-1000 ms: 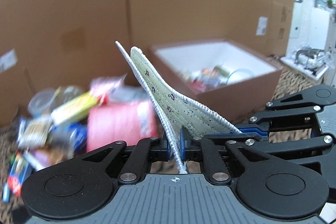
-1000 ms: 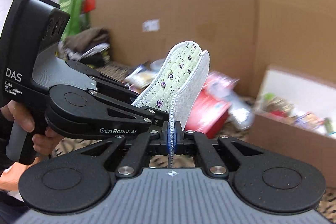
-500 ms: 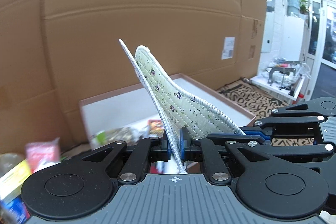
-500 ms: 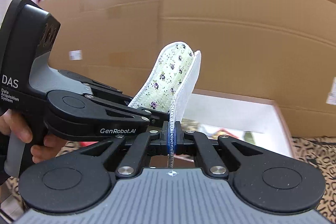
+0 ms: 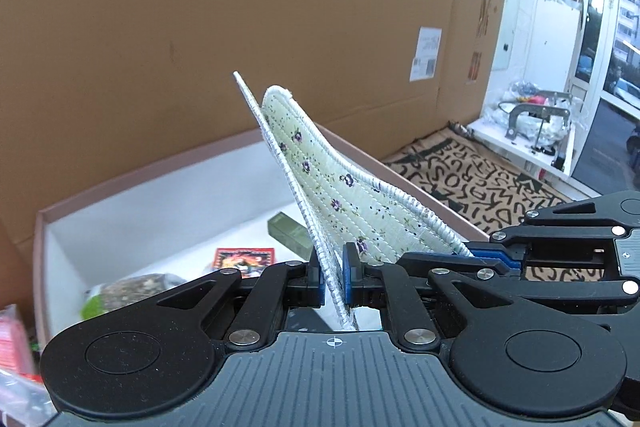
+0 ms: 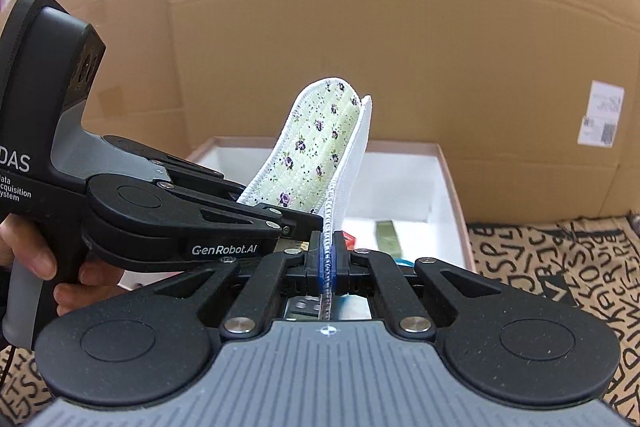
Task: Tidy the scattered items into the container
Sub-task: 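Open both tools to drop the insoles into the container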
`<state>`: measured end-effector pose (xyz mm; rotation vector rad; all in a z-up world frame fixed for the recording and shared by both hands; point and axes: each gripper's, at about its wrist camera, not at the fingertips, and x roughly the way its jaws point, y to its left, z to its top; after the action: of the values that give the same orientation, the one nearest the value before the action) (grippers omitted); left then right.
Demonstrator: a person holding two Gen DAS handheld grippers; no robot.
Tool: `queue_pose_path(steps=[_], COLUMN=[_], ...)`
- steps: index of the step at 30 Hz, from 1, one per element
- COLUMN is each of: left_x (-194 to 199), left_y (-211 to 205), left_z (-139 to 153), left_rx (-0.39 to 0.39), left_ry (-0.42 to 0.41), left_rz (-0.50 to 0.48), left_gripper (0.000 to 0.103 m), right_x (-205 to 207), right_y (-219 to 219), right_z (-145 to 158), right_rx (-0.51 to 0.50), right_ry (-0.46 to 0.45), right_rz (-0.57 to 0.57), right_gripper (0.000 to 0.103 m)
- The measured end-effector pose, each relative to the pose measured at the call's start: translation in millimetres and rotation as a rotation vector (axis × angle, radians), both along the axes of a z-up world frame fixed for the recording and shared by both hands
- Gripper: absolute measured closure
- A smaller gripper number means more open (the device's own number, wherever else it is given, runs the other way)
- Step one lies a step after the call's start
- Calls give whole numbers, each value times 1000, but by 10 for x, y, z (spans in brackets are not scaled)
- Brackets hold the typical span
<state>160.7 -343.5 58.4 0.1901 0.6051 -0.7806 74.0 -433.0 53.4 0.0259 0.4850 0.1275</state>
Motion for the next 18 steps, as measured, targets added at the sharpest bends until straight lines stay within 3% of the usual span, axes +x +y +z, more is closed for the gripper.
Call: queue_pose_path(steps=[8,9,10,11,12,13,14,16,18], left_x=[173,190,193,195,197,198,200,203,207], left_y=[-200,-216,-186,-153,-120,-87,-54,13,79], left_z=[-126,-136,-136,-135,-134,-133,-133,-131,-130], left_rx=[25,26,26,26,26,27,27,27,28], left_ry=[23,24,25,25,26,26,27,28,29], left_rz=[3,6,21,38,55,71,88,121,155], left_gripper=[95,88,72,63,33,12,9,9,6], right_x=[85,99,114,129,140,142,125,60,18], right_y=[-258,-264,-267,-271,-277,-286,-305,-361,-366], right_z=[-120,-131,-142,-153,-168,-183,-184,-189,-190], right_rx=[17,10,3,-5,-22,-37,-37,-17,-4], right_ry=[22,22,21,21,29,38,38,31,31], right_rz=[-32,-42,-52,-63,-79,-95,-103,-139,-143], right_gripper=[99,98,97,96,96,93,86,38,36])
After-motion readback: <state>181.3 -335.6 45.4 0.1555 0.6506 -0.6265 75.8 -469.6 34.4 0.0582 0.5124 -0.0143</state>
